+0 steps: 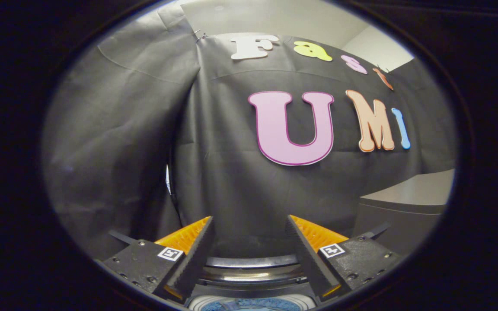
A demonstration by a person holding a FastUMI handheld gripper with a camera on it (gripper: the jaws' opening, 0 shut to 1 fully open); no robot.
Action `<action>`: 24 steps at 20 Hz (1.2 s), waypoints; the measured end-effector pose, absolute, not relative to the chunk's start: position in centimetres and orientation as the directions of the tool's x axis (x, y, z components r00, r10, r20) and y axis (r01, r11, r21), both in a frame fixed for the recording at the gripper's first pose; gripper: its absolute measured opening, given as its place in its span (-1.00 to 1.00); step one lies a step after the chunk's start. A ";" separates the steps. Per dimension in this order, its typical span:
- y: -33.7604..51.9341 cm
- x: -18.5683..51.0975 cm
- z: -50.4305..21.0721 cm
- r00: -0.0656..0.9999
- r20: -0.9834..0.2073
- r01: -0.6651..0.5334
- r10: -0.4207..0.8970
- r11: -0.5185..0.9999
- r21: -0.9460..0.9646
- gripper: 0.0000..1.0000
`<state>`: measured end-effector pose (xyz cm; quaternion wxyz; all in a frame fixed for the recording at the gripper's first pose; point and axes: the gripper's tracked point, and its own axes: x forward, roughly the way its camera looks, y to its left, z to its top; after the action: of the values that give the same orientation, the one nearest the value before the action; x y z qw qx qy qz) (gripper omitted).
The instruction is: Put the clothes into the washing machine and then close the washing machine lid.
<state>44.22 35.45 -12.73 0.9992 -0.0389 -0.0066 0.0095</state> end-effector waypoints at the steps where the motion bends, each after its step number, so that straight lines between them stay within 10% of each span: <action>1: 35.5 44.0 -12.7 1.000 0.023 -0.018 0.020 0.997 -0.076 0.97; 16: 35.2 40.5 -14.4 0.998 0.010 -0.059 0.060 0.996 -0.067 0.98; 24: 33.0 35.2 -23.3 0.981 -0.195 -0.029 -0.005 0.984 -0.173 0.93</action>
<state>35.18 32.97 -23.29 0.9913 -0.0880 0.0976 0.0062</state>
